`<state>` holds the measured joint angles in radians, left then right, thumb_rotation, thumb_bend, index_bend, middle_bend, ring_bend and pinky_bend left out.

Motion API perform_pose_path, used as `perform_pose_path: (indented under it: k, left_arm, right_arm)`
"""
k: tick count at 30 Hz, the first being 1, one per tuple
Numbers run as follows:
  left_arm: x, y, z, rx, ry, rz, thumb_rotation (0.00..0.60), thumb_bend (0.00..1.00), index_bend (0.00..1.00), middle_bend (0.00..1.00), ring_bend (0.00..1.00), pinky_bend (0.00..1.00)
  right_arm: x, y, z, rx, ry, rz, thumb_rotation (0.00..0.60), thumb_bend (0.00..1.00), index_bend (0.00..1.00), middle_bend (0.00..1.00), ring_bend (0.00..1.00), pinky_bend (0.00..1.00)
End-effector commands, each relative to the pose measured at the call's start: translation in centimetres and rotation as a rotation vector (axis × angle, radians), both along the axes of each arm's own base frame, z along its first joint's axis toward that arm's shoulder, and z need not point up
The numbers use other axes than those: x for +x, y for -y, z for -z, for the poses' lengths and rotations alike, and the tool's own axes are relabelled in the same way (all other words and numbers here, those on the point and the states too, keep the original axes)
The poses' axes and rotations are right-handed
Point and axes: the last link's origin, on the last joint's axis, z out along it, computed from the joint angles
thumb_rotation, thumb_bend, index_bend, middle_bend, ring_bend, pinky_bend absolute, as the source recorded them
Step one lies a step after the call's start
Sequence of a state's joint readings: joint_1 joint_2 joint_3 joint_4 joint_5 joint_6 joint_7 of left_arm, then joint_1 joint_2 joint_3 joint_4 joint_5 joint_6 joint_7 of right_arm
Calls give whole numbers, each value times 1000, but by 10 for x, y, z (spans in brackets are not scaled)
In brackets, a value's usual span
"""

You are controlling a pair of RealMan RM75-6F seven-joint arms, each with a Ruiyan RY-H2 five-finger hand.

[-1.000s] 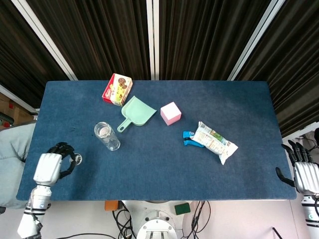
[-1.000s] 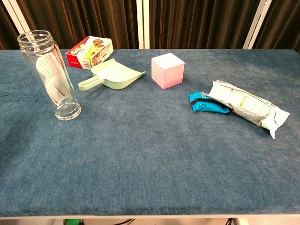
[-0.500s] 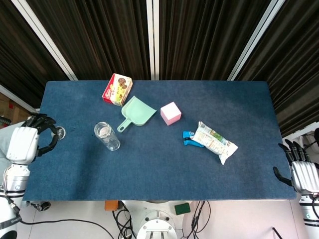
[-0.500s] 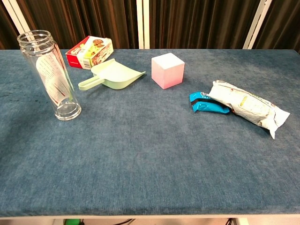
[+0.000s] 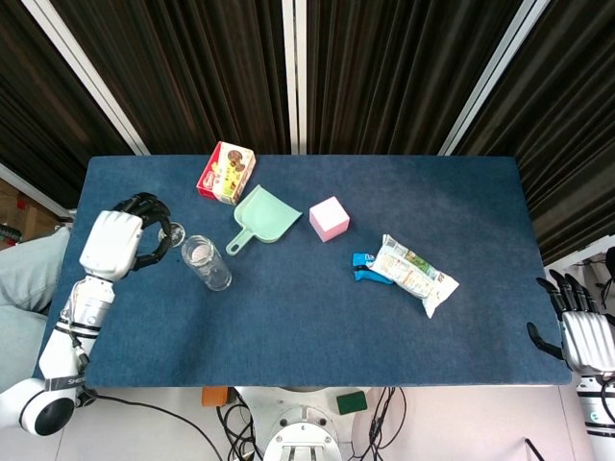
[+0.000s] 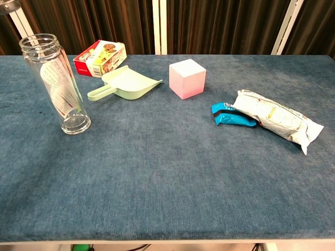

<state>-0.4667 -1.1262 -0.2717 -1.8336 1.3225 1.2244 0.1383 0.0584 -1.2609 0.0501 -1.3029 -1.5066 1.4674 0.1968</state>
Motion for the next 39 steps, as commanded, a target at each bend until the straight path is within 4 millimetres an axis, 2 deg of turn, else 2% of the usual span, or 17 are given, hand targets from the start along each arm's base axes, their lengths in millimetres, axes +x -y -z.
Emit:
perform_pose_path:
  k: [1, 6, 17, 39]
  left_arm:
    - [1, -2, 8, -21, -6, -3, 600, 416, 620, 383, 237, 365]
    - [-2, -1, 21, -38, -14, -6, 600, 416, 623, 383, 238, 364]
    - [-2, -1, 38, -52, -16, 3, 600, 418, 626, 384, 237, 360]
    - [-1, -1, 46, -67, -33, 14, 600, 418, 630, 384, 237, 360]
  right_arm:
    - [0, 0, 1, 4, 1, -1, 600, 327, 155, 32, 0, 113]
    - [-2, 0, 1, 2, 2, 3, 600, 327, 155, 32, 0, 113]
    - [-3, -1, 1, 4, 0, 9, 600, 327, 155, 32, 0, 113]
    - [-6, -1, 0, -1, 4, 18, 600, 327, 155, 33, 0, 113]
